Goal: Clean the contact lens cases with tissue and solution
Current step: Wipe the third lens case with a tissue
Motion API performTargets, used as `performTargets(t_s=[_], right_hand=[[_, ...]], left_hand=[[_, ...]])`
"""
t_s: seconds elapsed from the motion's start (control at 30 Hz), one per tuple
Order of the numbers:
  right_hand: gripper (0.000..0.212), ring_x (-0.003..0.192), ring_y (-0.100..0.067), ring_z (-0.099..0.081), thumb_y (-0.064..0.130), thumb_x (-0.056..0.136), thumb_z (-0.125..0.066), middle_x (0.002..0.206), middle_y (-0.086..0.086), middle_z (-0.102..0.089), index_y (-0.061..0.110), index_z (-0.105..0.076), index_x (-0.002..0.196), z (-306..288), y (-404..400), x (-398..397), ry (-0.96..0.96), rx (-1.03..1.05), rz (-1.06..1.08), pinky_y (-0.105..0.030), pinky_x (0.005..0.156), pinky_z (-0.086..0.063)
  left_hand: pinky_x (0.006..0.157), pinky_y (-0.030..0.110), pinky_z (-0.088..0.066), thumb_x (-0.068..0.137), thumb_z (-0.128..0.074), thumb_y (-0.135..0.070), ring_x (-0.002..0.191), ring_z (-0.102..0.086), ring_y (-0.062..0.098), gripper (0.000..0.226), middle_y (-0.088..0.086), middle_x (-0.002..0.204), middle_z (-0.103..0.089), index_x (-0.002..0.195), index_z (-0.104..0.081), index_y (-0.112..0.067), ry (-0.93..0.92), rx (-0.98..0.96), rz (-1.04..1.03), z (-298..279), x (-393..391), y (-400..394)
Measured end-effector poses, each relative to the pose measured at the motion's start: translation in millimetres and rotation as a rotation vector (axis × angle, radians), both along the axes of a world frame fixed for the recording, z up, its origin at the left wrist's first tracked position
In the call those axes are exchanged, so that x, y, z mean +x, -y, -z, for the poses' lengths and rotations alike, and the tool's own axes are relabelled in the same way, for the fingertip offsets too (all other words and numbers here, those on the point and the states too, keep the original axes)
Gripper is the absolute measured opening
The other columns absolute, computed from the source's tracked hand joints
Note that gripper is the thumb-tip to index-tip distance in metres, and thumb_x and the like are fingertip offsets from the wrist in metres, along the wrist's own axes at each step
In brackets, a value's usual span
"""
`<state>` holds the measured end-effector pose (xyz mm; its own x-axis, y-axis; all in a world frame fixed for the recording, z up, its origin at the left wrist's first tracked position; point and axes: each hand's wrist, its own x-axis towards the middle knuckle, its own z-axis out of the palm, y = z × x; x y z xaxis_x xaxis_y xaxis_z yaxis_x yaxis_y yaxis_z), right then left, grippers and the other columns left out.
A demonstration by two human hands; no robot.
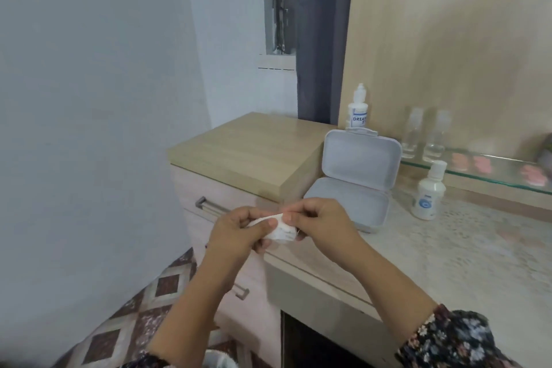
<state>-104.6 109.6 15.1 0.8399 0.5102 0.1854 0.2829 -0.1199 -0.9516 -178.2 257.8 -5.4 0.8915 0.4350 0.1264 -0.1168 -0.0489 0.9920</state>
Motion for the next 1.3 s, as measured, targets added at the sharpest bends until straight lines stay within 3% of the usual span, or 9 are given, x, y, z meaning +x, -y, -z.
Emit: performTargets(t_s=[0.27, 0.4, 0.5, 0.63, 0.8, 0.93, 1.0, 1.13, 1.3], right_hand=[[0.021, 0.065, -0.016, -0.057, 0.008, 0.086, -0.067, 0.078, -0.018, -0.064, 0.026, -0.062, 0.077, 49.0, -81.5, -42.0, 0.017, -0.225, -0.209, -0.040, 0.068, -0.056], [0.017, 0.068, -0.015, -0.060, 0.013, 0.084, -0.067, 0.077, -0.003, -0.067, 0.028, -0.063, 0.077, 78.7, -107.6, -53.2, -0.022, -0.283, -0.183, -0.037, 0.071, -0.055], [0.011, 0.074, -0.017, -0.065, 0.007, 0.083, -0.066, 0.084, -0.004, -0.066, 0.018, -0.065, 0.083, 99.2, -122.1, -57.5, -0.149, -0.317, -0.174, -0.038, 0.075, -0.058], [0.014, 0.070, -0.019, -0.066, 0.007, 0.080, -0.067, 0.078, -0.002, -0.065, 0.021, -0.065, 0.077, 126.1, -141.4, -64.5, -0.193, -0.414, -0.170, -0.039, 0.073, -0.059], [0.021, 0.070, -0.021, -0.063, 0.000, 0.078, -0.063, 0.074, -0.002, -0.064, 0.020, -0.063, 0.071, 158.9, -160.4, -74.7, -0.335, -0.518, -0.175, -0.033, 0.063, -0.052], [0.018, 0.064, -0.019, -0.059, -0.005, 0.081, -0.057, 0.075, -0.010, -0.063, 0.012, -0.064, 0.084, 180.2, -168.3, -84.4, -0.512, -0.566, -0.186, -0.027, 0.055, -0.051], [0.020, 0.075, -0.019, -0.062, -0.003, 0.085, -0.056, 0.088, -0.012, -0.065, 0.014, -0.064, 0.092, 186.3, -169.9, -87.2, -0.598, -0.601, -0.235, -0.032, 0.069, -0.056], [0.028, 0.085, -0.017, -0.054, 0.006, 0.092, -0.055, 0.095, -0.004, -0.059, 0.021, -0.062, 0.114, 192.0, -166.9, -87.6, -0.622, -0.705, -0.345, -0.031, 0.074, -0.047], [0.026, 0.081, -0.015, -0.057, -0.001, 0.088, -0.058, 0.086, 0.002, -0.058, 0.013, -0.062, 0.110, 194.8, -162.0, -77.2, -0.644, -0.671, -0.260, -0.035, 0.084, -0.053]], left_hand=[[0.042, 0.019, -0.037, 0.082, -0.067, 0.001, 0.043, -0.045, 0.014, 0.023, 0.009, 0.052, -0.052, 0.062, -0.058, -0.002, -0.123, -0.053, -0.127, 42.3, -48.5, -70.3], [0.054, 0.028, -0.050, 0.085, -0.064, 0.002, 0.061, -0.060, 0.022, 0.004, 0.014, 0.070, -0.065, 0.082, -0.066, -0.001, -0.212, -0.141, -0.096, 66.3, -66.3, -95.3], [0.063, 0.031, -0.052, 0.072, -0.072, 0.000, 0.070, -0.064, 0.024, 0.024, 0.016, 0.083, -0.068, 0.095, -0.067, -0.001, -0.306, -0.125, -0.106, 86.3, -78.6, -111.0], [0.057, 0.024, -0.052, 0.076, -0.070, 0.007, 0.068, -0.064, 0.019, 0.021, 0.017, 0.086, -0.068, 0.092, -0.068, -0.007, -0.450, -0.005, -0.181, 110.1, -87.5, -121.9], [0.063, 0.032, -0.056, 0.073, -0.071, 0.006, 0.061, -0.059, 0.015, 0.018, 0.003, 0.068, -0.061, 0.081, -0.070, -0.010, -0.600, 0.083, -0.195, 138.2, -91.2, -133.6], [0.061, 0.021, -0.053, 0.074, -0.068, 0.009, 0.064, -0.060, 0.012, 0.019, -0.001, 0.071, -0.064, 0.077, -0.068, -0.010, -0.690, 0.092, -0.201, 164.1, -97.9, -138.0], [0.064, 0.027, -0.053, 0.073, -0.067, 0.009, 0.070, -0.061, 0.015, 0.021, 0.001, 0.076, -0.064, 0.076, -0.067, -0.011, -0.717, 0.078, -0.219, 179.4, -100.6, -139.6], [0.058, 0.016, -0.045, 0.080, -0.069, -0.001, 0.075, -0.058, 0.010, 0.024, 0.007, 0.099, -0.065, 0.103, -0.066, -0.008, -0.819, 0.092, -0.201, 203.4, -102.4, -141.5], [0.075, 0.022, -0.043, 0.084, -0.069, -0.013, 0.093, -0.055, 0.015, 0.045, 0.010, 0.122, -0.060, 0.127, -0.056, -0.007, -0.902, 0.156, -0.197, 216.3, -100.8, -142.1]])
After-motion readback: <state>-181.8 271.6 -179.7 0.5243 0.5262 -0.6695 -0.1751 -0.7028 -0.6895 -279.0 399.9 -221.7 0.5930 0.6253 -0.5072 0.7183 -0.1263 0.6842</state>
